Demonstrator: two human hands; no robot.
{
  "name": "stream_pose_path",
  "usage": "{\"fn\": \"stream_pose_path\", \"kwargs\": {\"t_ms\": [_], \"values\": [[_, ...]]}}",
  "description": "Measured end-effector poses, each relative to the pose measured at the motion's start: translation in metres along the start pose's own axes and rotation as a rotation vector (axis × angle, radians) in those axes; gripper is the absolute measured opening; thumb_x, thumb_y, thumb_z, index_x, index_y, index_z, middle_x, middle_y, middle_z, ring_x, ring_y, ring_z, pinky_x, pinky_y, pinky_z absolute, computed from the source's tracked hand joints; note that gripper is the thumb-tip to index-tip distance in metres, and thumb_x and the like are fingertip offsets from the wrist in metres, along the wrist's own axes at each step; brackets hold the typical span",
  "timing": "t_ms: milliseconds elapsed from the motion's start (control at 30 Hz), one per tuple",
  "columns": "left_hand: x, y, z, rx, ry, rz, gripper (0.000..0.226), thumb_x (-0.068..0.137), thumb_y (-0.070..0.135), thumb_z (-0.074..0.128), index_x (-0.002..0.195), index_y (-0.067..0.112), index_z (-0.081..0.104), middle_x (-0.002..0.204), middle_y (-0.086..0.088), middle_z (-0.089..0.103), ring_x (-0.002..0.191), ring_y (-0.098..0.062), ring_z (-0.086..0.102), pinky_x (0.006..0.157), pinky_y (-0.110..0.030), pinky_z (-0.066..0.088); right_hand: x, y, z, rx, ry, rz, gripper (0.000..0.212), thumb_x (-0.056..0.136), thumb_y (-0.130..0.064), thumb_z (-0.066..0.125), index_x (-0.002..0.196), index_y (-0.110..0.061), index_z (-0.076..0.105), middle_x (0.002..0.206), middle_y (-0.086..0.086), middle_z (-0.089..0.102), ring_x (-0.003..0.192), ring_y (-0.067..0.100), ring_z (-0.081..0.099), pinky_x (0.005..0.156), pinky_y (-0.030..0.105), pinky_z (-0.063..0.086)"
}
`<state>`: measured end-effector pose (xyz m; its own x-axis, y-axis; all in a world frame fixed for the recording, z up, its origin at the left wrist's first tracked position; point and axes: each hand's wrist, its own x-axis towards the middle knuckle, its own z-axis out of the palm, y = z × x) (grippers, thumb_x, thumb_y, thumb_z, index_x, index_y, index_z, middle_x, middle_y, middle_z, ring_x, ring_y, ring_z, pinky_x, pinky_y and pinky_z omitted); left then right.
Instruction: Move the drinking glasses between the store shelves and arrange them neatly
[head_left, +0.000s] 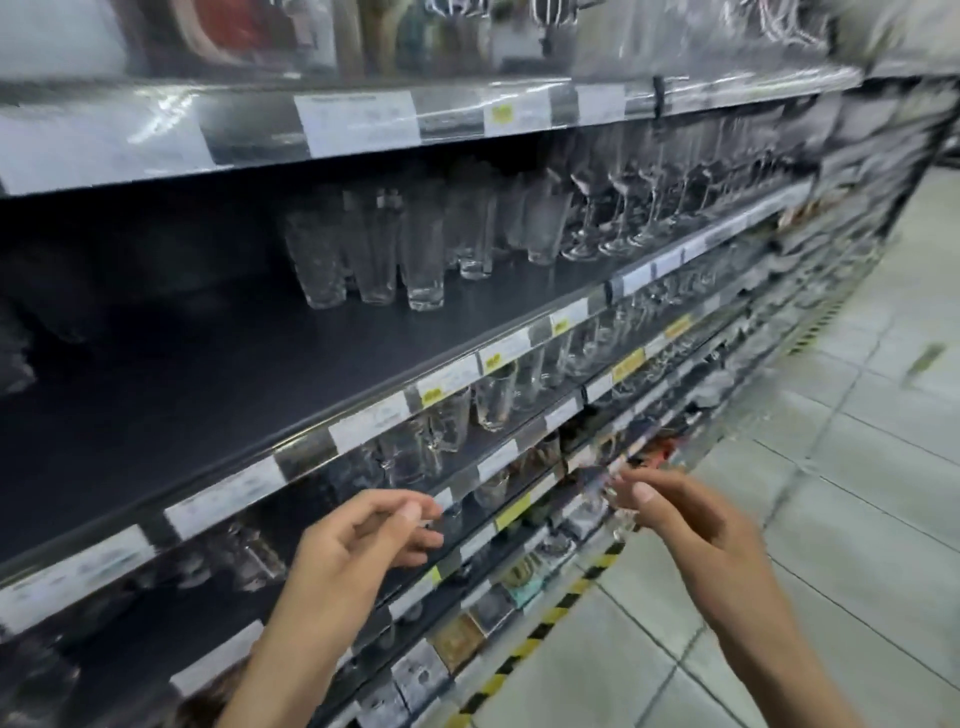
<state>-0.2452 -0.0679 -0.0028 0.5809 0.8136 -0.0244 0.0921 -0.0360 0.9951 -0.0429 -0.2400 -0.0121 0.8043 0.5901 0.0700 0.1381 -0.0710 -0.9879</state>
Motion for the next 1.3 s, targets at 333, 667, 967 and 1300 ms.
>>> {"fn": "stream_pose_path", "kwargs": {"t_ms": [333,667,967,1300], "values": [[0.078,0.016,0.153,0.006,0.050,-0.024,0.018,0.097,0.010,0.056,0.096,0.011,0.075,0.095,-0.003,0.077,0.086,-0.021,0.074,0.079,-0.035,0.060,0.124,0.028,-0.105,0.008,-0.043,-0.015,0.017,0.090,-0.027,0.066,0.089,-0.041,0.075,0.093,-0.012,0.076,0.091,0.005,0.071,0.080,0.025,0.051],[0.162,0.037,0.226,-0.003,0.181,-0.027,0.017,0.097,0.010,0.057,0.099,0.011,0.073,0.095,-0.004,0.077,0.087,-0.022,0.074,0.077,-0.034,0.059,0.245,0.042,-0.128,-0.047,-0.193,-0.008,0.009,0.089,-0.032,0.070,0.096,-0.035,0.074,0.094,-0.015,0.075,0.091,0.001,0.069,0.085,0.030,0.055],[0.282,0.058,0.241,-0.098,0.426,0.061,0.016,0.093,0.014,0.066,0.109,0.015,0.068,0.101,-0.003,0.076,0.096,-0.016,0.073,0.086,-0.033,0.057,0.375,0.025,-0.091,0.035,-0.245,-0.093,0.012,0.087,-0.038,0.068,0.098,-0.032,0.072,0.094,-0.011,0.075,0.090,0.006,0.070,0.084,0.031,0.056],[0.413,0.069,0.218,0.025,0.752,0.027,0.070,0.084,0.013,0.077,0.142,0.012,0.038,0.124,0.002,0.049,0.116,-0.011,0.051,0.088,-0.016,0.041,0.509,-0.002,-0.001,-0.138,-0.414,-0.127,0.071,0.084,-0.043,0.074,0.143,-0.023,0.041,0.124,-0.012,0.053,0.116,0.005,0.052,0.093,0.022,0.040]]}}
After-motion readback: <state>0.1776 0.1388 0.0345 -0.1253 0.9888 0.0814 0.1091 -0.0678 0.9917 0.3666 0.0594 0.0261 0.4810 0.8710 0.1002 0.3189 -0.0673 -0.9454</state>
